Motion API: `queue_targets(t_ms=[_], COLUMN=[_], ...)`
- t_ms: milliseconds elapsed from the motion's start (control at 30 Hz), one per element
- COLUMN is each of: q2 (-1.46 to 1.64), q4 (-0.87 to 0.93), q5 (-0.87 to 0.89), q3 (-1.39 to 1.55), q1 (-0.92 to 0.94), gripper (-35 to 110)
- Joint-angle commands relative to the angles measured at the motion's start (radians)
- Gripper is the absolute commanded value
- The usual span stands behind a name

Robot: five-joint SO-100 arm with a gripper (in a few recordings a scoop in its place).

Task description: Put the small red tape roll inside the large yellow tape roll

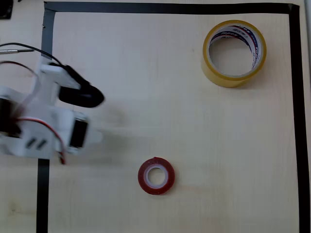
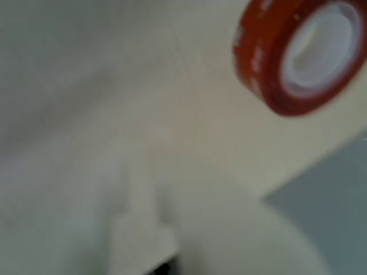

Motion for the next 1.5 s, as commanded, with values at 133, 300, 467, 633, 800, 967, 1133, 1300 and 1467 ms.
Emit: queue_targets(t_ms=[133, 300, 467, 633, 800, 967, 1133, 1300, 1467], q2=[-0.281, -0.290, -0.291, -0.413, -0.538, -0.575, -0.620, -0.657, -0.713], q4=[-0.008, 0.005, 0.048, 0.012, -0.003, -0.017, -0.015, -0.018, -0.018], q5=[0.031, 0.026, 0.032, 0.046, 0.080, 0.083, 0.083, 0.083, 0.083], q3=[-0.408, -0.483, -0.512, -0.522, -0.586, -0.588, -0.600, -0.617, -0.652], q1=[0.095, 0.138, 0.156, 0.120, 0.117, 0.110, 0.117, 0.115, 0.109], gripper=[0, 1, 4, 11, 13, 17, 18, 18, 18])
